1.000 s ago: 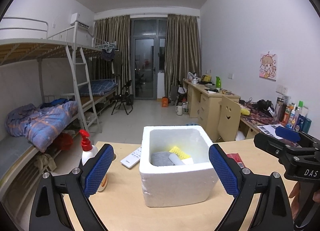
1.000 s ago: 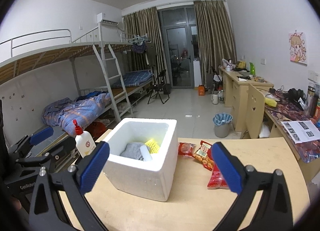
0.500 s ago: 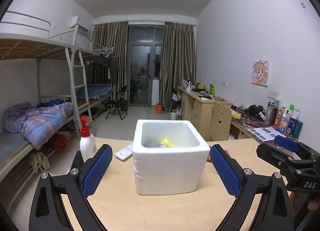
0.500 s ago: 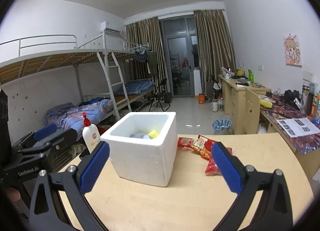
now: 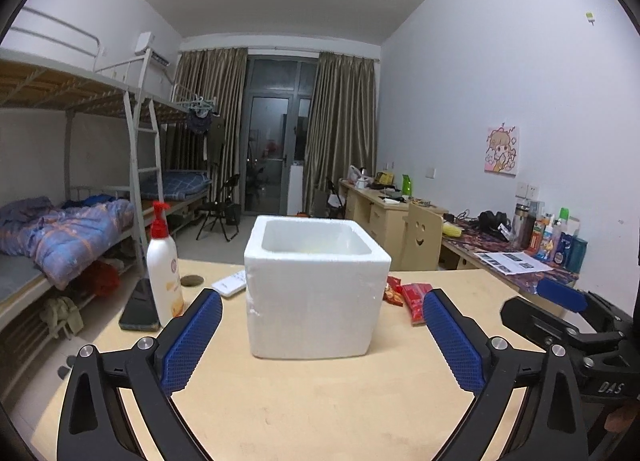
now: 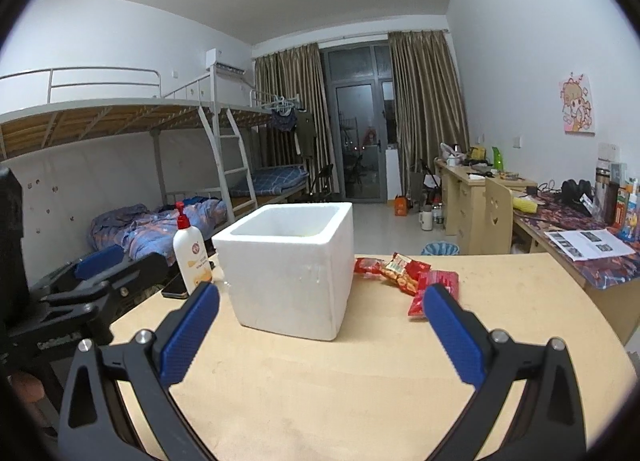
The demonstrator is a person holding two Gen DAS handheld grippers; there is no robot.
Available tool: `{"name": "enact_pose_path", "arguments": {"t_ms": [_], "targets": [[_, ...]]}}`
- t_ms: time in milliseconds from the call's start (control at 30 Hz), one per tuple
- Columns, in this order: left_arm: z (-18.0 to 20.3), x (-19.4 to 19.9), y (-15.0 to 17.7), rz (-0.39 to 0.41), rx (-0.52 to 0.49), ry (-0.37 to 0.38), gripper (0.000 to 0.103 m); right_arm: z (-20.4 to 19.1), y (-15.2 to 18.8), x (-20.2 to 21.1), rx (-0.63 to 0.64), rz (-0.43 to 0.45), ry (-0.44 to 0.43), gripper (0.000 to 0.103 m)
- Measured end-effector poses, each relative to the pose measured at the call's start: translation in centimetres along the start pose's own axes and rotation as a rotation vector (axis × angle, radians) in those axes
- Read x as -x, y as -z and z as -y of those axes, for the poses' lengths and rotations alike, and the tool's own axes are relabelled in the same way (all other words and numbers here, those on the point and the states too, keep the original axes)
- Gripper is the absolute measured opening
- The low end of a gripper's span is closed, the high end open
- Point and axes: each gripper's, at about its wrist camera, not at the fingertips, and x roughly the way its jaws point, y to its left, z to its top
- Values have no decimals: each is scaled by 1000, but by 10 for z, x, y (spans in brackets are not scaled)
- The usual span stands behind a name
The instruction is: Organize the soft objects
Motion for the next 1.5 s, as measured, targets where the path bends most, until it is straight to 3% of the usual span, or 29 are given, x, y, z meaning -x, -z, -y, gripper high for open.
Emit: {"name": "enact_pose_path", "arguments": {"t_ms": [300, 600, 1500], "targets": [[0, 3, 16, -56, -11, 2, 101, 5, 11, 8, -47, -18, 32, 103], [7, 15, 15, -18, -30, -4, 101, 3, 8, 15, -46, -5, 38, 103], [5, 9, 18, -34, -31, -2, 101, 1, 9, 11, -47, -35, 28, 103]]}}
